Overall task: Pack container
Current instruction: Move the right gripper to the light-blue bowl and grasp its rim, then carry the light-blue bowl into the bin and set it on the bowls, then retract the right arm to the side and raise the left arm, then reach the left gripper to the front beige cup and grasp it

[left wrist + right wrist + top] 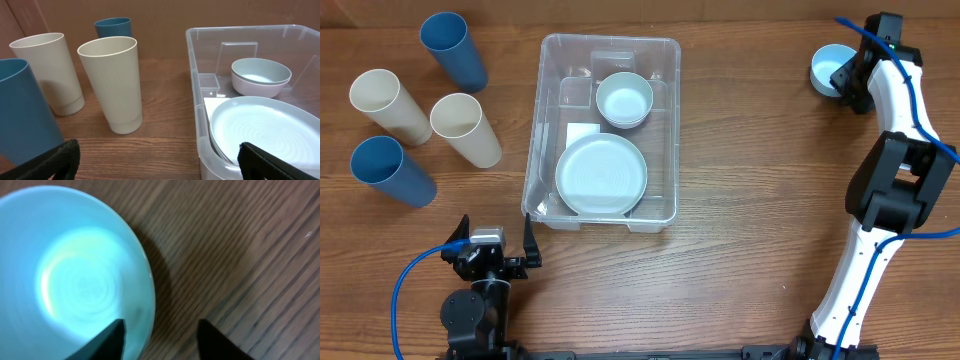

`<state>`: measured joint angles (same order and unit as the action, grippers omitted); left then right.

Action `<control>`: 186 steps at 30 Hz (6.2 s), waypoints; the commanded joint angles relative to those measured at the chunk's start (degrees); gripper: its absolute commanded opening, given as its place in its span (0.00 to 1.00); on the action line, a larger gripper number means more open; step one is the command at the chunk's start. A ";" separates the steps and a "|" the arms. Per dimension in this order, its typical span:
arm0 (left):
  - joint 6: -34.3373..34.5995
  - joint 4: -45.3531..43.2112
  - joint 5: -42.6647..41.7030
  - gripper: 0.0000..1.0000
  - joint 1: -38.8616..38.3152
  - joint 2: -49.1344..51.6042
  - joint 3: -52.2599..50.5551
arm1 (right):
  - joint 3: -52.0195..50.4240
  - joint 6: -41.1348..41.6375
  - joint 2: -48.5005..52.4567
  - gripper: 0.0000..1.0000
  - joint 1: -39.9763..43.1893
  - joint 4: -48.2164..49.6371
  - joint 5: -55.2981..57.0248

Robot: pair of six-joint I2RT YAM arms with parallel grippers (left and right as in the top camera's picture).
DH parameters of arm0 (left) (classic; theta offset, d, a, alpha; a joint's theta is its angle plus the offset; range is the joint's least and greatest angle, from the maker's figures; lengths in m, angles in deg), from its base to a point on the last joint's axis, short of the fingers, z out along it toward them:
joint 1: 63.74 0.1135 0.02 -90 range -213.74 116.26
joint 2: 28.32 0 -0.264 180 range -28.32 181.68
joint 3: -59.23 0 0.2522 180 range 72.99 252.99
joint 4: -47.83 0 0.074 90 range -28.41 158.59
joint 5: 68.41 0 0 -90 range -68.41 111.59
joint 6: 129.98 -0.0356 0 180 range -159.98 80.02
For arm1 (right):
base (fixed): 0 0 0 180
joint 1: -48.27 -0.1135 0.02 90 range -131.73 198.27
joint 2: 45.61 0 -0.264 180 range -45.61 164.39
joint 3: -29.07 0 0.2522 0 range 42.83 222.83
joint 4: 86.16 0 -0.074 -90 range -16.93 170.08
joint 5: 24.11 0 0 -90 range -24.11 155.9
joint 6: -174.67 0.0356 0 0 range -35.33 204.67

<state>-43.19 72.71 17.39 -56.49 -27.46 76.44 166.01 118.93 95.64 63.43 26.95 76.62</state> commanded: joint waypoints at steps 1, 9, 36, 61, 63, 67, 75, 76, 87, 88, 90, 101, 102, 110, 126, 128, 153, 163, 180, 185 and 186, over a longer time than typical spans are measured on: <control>-0.68 0.02 0.15 1.00 0.33 -0.59 -0.17 | -0.17 -0.15 0.31 0.38 -1.01 0.17 -0.50; -0.68 0.02 0.15 1.00 0.33 -0.59 -0.17 | -0.17 -0.15 0.31 0.04 -5.05 -1.05 -0.52; -0.68 0.02 0.15 1.00 0.33 -0.59 -0.17 | 0.70 -12.22 -29.88 0.04 -13.03 -14.34 -34.42; -0.68 0.02 0.15 1.00 0.33 -0.59 -0.17 | 0.63 -16.28 -12.31 0.04 -44.02 0.57 -7.43; -0.68 0.02 0.15 1.00 0.33 -0.59 -0.17 | 0.63 -16.28 -11.67 0.04 -44.02 1.22 -3.30; -0.68 0.02 0.15 1.00 0.33 -0.59 -0.17 | 0.63 -16.28 -9.14 0.04 -44.02 2.54 -0.24; -0.68 0.02 0.15 1.00 0.33 -0.59 -0.17 | 0.63 -16.37 -7.72 0.52 -44.02 3.06 -0.24; -0.68 0.02 0.15 1.00 0.33 -0.59 -0.17 | 0.63 -16.57 -7.72 0.68 -44.02 2.84 -0.28; -0.68 0.02 0.15 1.00 0.33 -0.59 -0.17 | 18.10 -17.99 -7.85 0.91 -48.70 -12.76 -0.48; -0.68 0.02 0.15 1.00 0.33 -0.59 -0.17 | 23.61 -17.79 -7.85 0.95 -49.29 -16.63 -0.46; -0.68 0.02 0.15 1.00 0.33 -0.59 -0.17 | 42.05 -12.31 -7.85 1.00 -47.52 -29.90 -0.22; -0.68 0.02 0.15 1.00 0.33 -0.59 -0.17 | 54.16 2.29 -7.85 1.00 -20.31 -43.91 -6.34; -0.68 0.02 0.15 1.00 0.33 -0.59 -0.17 | 54.16 1.33 -7.85 1.00 -18.14 -43.91 -6.34; -0.68 0.02 0.15 1.00 0.33 -0.59 -0.17 | 54.16 -4.50 -7.82 1.00 -4.66 -43.91 -4.79; 6.21 5.55 -19.21 1.00 0.33 0.48 19.04 | 54.16 -4.50 -7.82 1.00 -0.24 -43.89 -4.79; 6.19 11.26 -17.79 1.00 0.33 4.04 28.13 | 54.16 -4.50 -7.82 1.00 -0.24 -43.89 -4.79; 2.89 40.04 -8.26 1.00 0.24 85.11 80.41 | 54.16 -4.50 -7.82 1.00 -0.24 -43.91 -4.79; -1.64 34.84 5.95 1.00 0.24 90.07 80.41 | 54.16 -4.50 -7.82 1.00 -0.24 -43.89 -4.79; -0.39 33.62 5.92 0.29 -0.20 97.22 80.41 | 54.16 -4.50 -7.82 1.00 -0.24 -43.91 -4.79; 0.70 34.73 6.10 0.17 -0.20 98.75 80.24 | 54.16 -4.50 -7.82 1.00 -0.24 -43.91 -4.79; 0.74 34.91 6.12 0.07 -0.20 98.82 80.24 | 54.16 -4.50 -7.82 1.00 -0.24 -43.89 -4.79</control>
<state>-43.62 107.07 22.96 -56.51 69.71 155.45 219.82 114.65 88.29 63.23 -17.09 71.68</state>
